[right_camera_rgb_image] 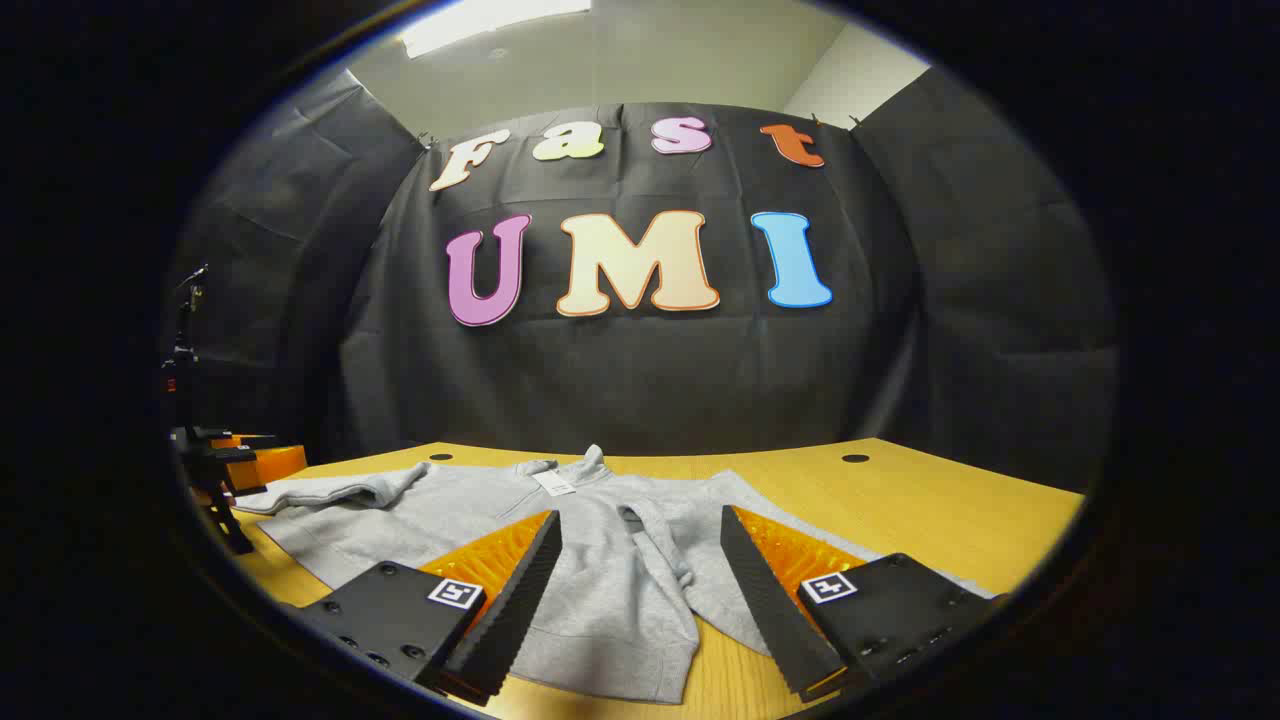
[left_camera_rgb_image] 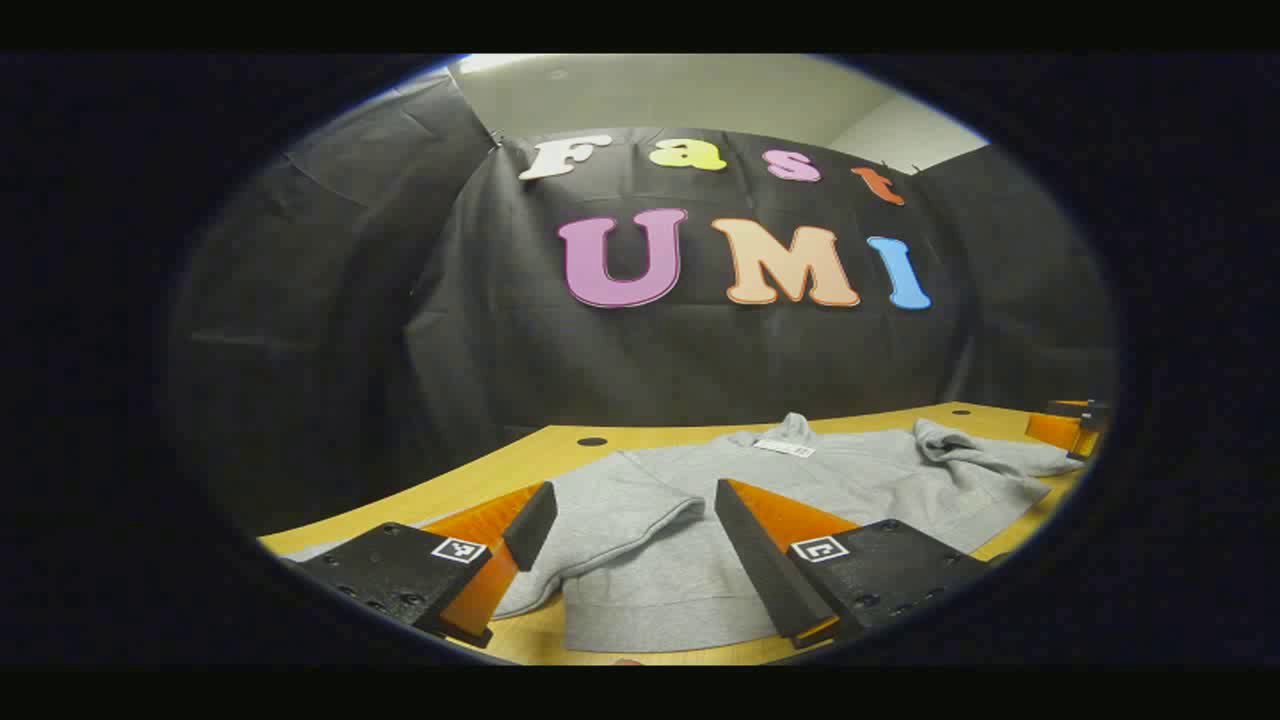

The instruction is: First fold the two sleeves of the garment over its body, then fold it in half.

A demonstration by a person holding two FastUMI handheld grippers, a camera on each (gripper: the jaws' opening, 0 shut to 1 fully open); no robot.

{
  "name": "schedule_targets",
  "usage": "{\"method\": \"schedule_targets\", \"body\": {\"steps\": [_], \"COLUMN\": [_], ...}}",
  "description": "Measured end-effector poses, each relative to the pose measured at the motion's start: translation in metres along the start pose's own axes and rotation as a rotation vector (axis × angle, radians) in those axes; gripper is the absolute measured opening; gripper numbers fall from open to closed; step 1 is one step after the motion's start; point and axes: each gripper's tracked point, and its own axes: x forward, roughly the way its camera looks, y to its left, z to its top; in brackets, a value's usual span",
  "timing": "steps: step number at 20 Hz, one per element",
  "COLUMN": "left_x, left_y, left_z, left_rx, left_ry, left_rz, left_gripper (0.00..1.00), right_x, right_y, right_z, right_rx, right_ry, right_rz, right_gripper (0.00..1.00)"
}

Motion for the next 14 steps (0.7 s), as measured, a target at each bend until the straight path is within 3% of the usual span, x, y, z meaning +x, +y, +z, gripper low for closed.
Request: {"method": "schedule_targets", "body": {"steps": [14], "left_x": [0.0017], "left_y": [-0.0011], "left_z": [-0.0008], "left_rx": [0.000], "left_ry": [-0.003], "left_rz": [-0.005], "left_gripper": [0.94], "right_x": [-0.0011], "right_y": [0.0020], "right_z": [0.0019], "right_rx": [0.001], "right_ry": [0.003], "right_rz": [0.012], "right_gripper": [0.99]}}
